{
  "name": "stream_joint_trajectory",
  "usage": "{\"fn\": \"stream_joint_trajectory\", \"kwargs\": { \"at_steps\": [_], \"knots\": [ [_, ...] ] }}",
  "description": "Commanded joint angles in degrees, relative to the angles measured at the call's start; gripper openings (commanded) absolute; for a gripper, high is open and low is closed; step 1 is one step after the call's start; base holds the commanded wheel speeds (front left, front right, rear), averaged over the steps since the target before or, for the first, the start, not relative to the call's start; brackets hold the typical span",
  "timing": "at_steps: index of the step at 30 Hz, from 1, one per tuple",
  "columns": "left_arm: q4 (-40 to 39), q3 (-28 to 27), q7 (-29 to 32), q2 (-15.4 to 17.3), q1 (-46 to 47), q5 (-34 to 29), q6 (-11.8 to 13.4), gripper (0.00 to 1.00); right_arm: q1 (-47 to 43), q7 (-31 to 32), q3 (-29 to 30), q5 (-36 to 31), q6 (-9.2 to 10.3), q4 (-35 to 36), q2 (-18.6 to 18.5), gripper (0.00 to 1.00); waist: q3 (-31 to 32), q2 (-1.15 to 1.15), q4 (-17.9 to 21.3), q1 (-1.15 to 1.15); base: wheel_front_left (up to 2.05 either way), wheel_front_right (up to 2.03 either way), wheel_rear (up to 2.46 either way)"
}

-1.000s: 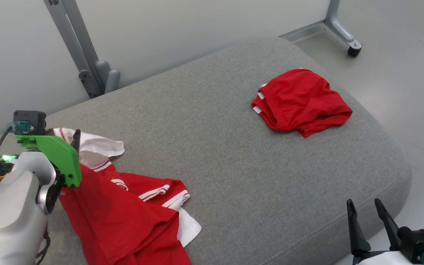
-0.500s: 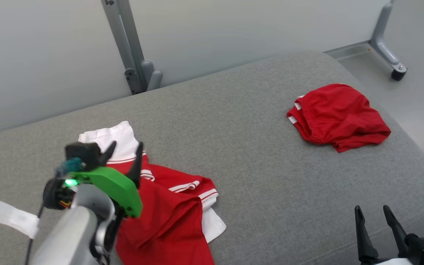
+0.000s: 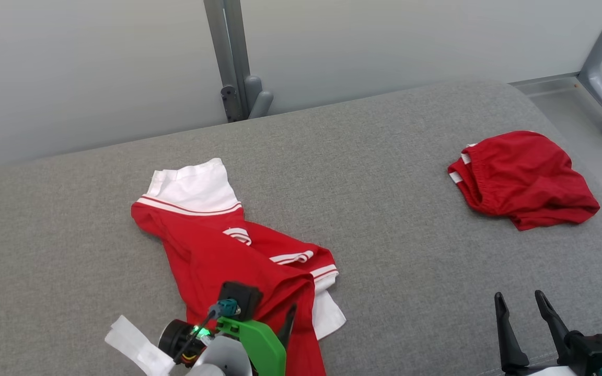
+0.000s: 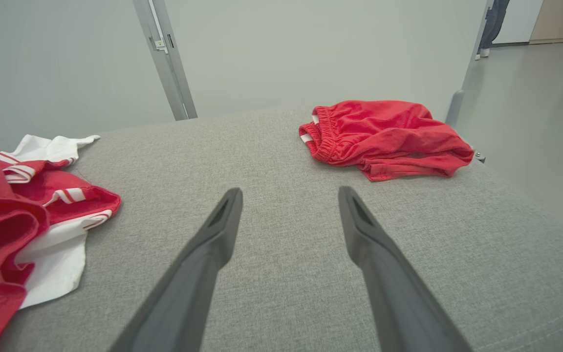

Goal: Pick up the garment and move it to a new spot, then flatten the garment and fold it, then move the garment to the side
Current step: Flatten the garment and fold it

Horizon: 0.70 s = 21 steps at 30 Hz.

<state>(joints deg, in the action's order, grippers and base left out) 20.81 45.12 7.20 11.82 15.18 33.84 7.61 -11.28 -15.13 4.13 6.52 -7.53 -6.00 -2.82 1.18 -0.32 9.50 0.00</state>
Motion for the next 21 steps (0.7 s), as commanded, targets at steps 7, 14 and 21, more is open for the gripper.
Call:
{"fn": "stream_joint_trajectory", "kwargs": {
  "at_steps": [7, 14, 21],
  "knots": [
    [6.51, 0.78, -2.16, -0.16, 3.22, -2.45, 0.3, 1.0, 0.58, -0.02, -0.08, -0.88, 0.07, 0.09, -0.15, 1.0, -0.5, 0.32, 0.67, 0.0, 0.0, 0.0, 0.0],
    [10.22, 1.84, -3.77, 0.03, 3.14, -3.3, -0.2, 1.0, -0.32, -0.02, 0.16, -0.28, 0.07, -0.17, -0.15, 1.0, -0.44, 0.32, 0.9, 0.0, 0.0, 0.0, 0.0],
    [11.22, 2.02, -4.33, 0.6, 3.32, -3.32, -0.05, 0.58, -0.25, -0.01, 0.11, 0.39, 0.07, -0.39, -0.16, 1.0, -0.45, 0.32, 0.33, 0.0, 0.0, 0.0, 0.0]
  ]
}}
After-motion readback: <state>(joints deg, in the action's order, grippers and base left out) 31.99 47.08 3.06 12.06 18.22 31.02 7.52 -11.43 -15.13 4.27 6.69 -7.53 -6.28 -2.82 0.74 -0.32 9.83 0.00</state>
